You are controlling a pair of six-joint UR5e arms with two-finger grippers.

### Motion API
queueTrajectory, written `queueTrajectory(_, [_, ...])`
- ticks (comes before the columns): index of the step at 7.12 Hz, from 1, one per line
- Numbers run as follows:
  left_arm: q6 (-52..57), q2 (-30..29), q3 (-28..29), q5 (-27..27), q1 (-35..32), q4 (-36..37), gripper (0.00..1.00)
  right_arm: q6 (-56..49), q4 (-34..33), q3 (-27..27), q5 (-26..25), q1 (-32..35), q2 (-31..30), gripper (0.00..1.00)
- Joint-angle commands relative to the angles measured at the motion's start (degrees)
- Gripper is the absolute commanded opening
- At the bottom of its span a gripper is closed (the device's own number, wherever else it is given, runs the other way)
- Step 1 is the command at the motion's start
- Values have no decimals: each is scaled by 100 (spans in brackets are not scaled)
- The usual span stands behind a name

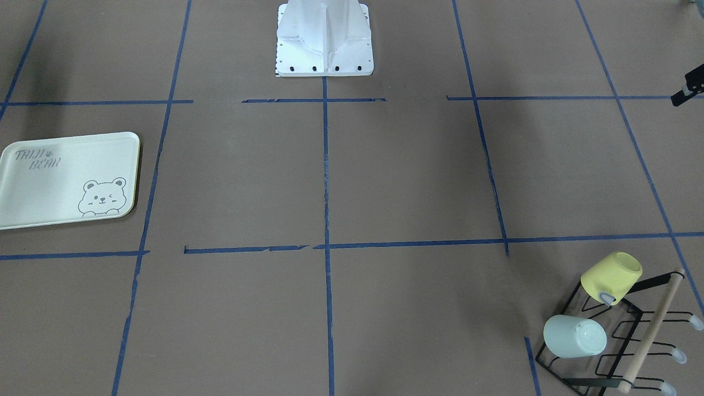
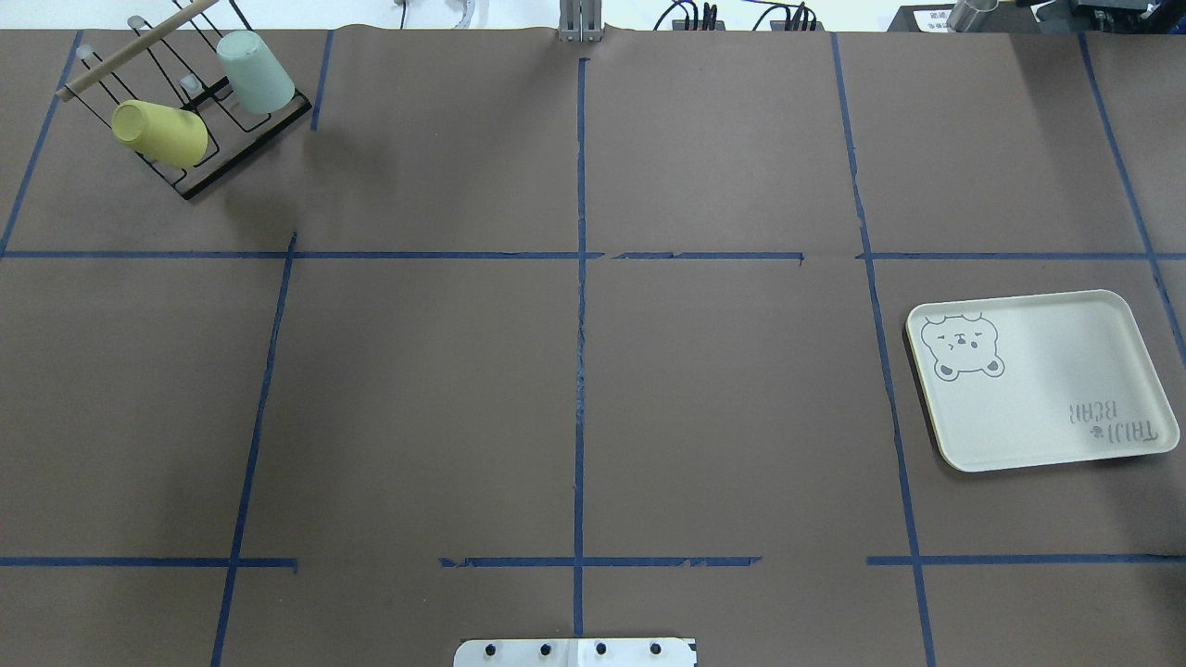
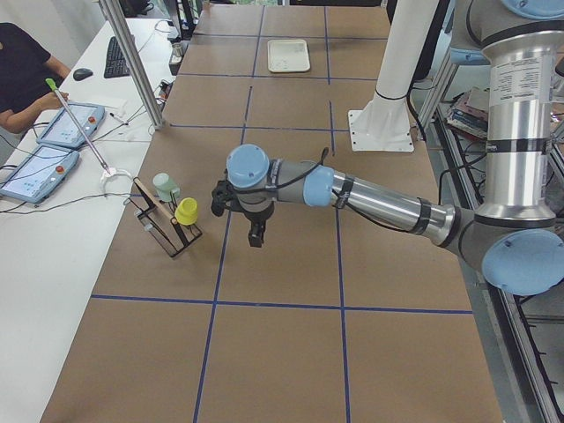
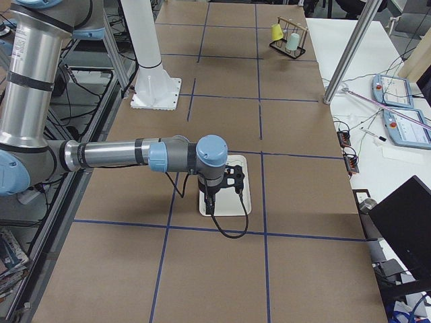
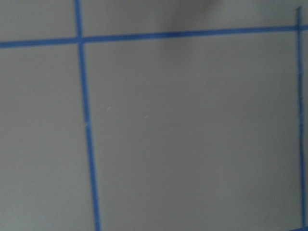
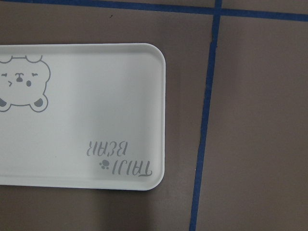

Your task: Left arm grabs green cup and hands to right arm on tray

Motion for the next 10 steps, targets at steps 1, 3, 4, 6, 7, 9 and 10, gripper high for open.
queueTrajectory(1, [-1126, -1523, 778, 155, 599, -11, 100, -3, 19, 4, 1, 0, -12, 100])
queueTrajectory(3, [-1945, -3141, 2436, 173, 900, -90, 100, -38, 19, -22, -8, -9, -12, 100])
queueTrajectory(4, [-2357, -3470, 2940, 626, 1197, -465, 100, -47, 28, -22, -17, -9, -12, 100])
queueTrajectory(6, [-3142, -4120, 4170, 1175, 1507, -1634, 100, -73, 36, -75, -52, -9, 49, 100])
queueTrajectory(7, [-3143, -4419, 4550, 1340, 1516, -1637, 100, -47, 37, -92, -43, -9, 50, 100])
queueTrajectory(9, [-3100, -4947, 5524, 1665, 1525, -1952, 100, -20, 54, -154, -8, -9, 50, 100])
queueTrajectory(10, [-3100, -5167, 5938, 1867, 1534, -2128, 100, -20, 54, -154, -17, -9, 50, 100])
